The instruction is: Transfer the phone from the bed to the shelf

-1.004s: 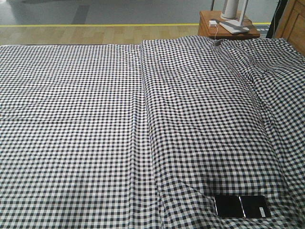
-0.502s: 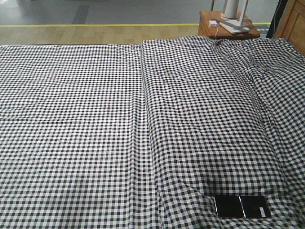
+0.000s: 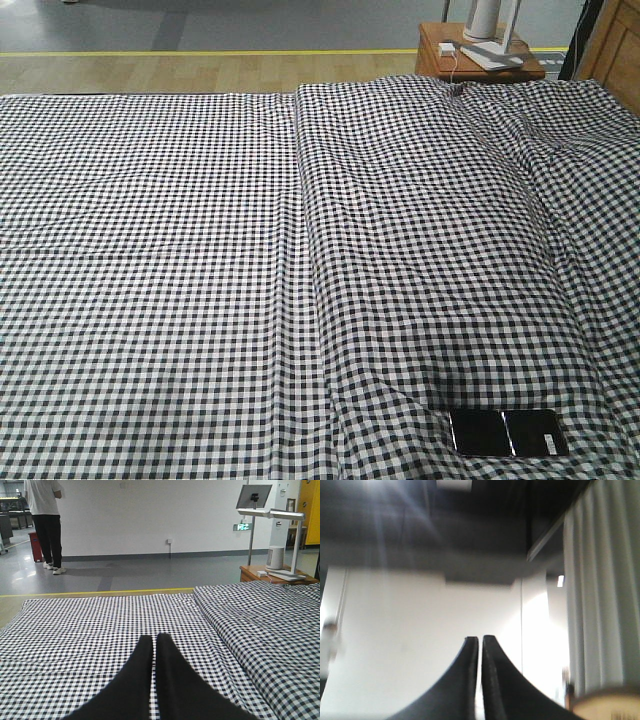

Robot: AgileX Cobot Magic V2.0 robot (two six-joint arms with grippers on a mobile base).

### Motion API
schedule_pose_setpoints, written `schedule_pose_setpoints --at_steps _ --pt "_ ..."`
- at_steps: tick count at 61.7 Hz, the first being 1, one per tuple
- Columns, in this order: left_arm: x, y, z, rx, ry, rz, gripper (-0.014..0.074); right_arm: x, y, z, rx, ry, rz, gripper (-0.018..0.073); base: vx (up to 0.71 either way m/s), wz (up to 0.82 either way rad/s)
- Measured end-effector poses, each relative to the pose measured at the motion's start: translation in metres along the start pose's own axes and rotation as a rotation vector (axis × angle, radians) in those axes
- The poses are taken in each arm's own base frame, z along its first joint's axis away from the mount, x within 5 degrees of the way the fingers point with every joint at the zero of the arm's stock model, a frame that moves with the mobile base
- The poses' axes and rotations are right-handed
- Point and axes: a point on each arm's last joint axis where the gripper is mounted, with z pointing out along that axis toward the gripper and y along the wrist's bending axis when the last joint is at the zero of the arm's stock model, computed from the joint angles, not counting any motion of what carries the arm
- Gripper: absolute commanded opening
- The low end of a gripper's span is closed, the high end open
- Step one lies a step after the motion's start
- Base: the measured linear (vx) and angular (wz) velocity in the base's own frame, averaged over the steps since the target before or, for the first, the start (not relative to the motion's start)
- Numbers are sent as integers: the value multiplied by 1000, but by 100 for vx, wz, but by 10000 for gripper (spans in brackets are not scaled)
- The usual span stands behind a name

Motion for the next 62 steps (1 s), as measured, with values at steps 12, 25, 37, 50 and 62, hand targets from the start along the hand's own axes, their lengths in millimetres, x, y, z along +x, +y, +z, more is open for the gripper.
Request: schedule_pose_setpoints --at_steps 12,25,37,50,62 --pt "0 0 0 0 0 0 1 0 1 53 -20 311 2 268 0 0" --pt "0 0 0 0 0 0 1 41 3 92 -37 614 3 580 0 0" --pt "0 0 0 0 0 0 1 76 4 105 -49 819 4 704 0 0" --pt "0 0 0 0 0 0 1 97 5 113 -54 927 5 699 0 0" --pt "0 0 0 0 0 0 1 103 6 113 -57 977 5 692 0 0"
